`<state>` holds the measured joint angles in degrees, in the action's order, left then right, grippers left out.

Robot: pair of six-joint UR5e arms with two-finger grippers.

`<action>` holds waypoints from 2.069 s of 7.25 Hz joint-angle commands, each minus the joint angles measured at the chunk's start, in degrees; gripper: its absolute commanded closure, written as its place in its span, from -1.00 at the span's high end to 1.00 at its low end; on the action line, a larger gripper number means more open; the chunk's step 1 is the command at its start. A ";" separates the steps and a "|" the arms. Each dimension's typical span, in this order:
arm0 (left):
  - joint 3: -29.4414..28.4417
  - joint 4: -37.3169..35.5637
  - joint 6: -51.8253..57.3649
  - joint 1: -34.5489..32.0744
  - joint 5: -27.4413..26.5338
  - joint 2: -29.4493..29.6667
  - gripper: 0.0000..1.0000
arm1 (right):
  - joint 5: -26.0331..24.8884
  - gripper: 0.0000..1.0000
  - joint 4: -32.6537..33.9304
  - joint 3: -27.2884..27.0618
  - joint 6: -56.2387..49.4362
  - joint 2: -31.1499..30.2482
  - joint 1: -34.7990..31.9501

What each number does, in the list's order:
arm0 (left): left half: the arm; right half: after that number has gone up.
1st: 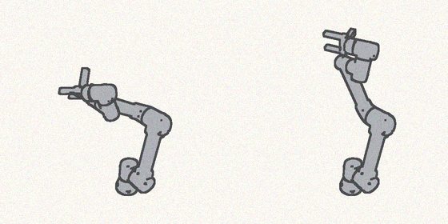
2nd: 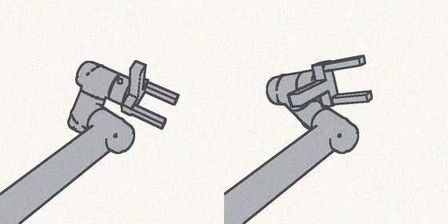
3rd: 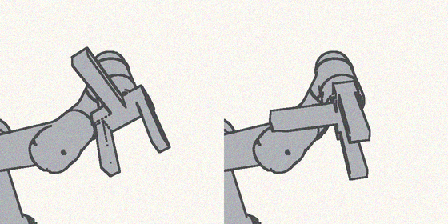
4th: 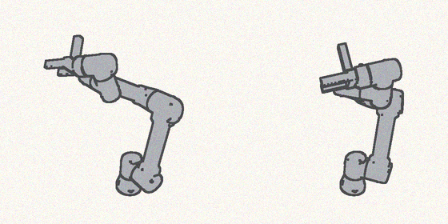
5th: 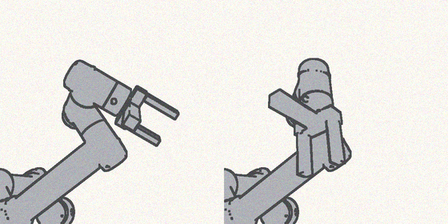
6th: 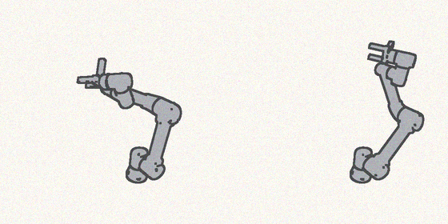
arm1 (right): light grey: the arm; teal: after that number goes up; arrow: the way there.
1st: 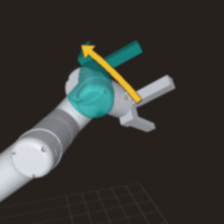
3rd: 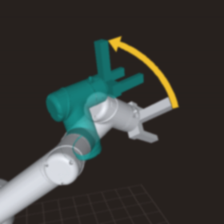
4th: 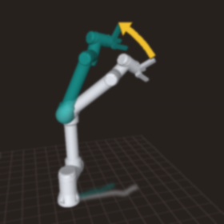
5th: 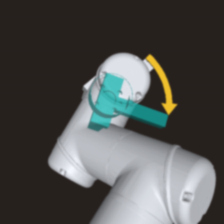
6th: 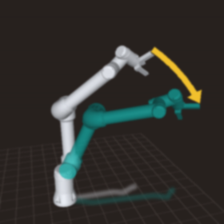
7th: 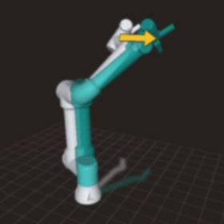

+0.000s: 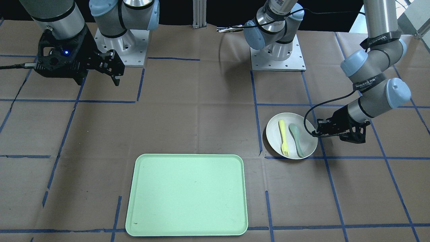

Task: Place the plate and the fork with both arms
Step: 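Close the left gripper on the plate rim farthest from the tray, then carry the plate with the left gripper onto the mint-green tray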

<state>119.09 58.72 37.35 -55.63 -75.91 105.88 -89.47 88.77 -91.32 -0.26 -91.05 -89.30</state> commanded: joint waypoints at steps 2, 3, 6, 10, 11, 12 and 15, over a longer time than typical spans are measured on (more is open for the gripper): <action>-0.17 0.16 0.00 0.09 -0.03 -0.06 -0.84 | 0.08 1.00 0.00 0.00 0.00 0.00 0.09; -0.87 2.78 -0.18 -0.09 0.06 -0.84 -0.84 | 0.08 1.00 0.09 0.00 0.00 0.00 0.09; -6.48 8.23 -4.11 -3.24 0.76 -1.90 -0.86 | 0.08 1.00 0.00 0.00 0.00 0.00 0.09; -15.88 9.57 -19.22 -19.73 2.61 -0.76 -1.00 | 0.08 1.00 0.00 0.09 0.09 0.00 0.09; -18.86 9.40 -23.25 -23.95 3.13 0.89 -1.00 | 0.08 1.00 0.00 0.00 0.00 0.00 0.09; -22.63 9.05 -25.82 -27.22 7.14 4.56 -1.00 | 0.08 1.00 0.09 0.09 0.00 0.00 0.00; -35.03 8.78 -32.43 -33.92 7.35 16.51 -0.99 | 0.08 1.00 0.09 0.00 0.00 0.00 0.09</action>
<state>88.83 67.56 6.43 -87.18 -68.69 117.46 -89.39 88.85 -91.29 -0.24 -91.05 -89.25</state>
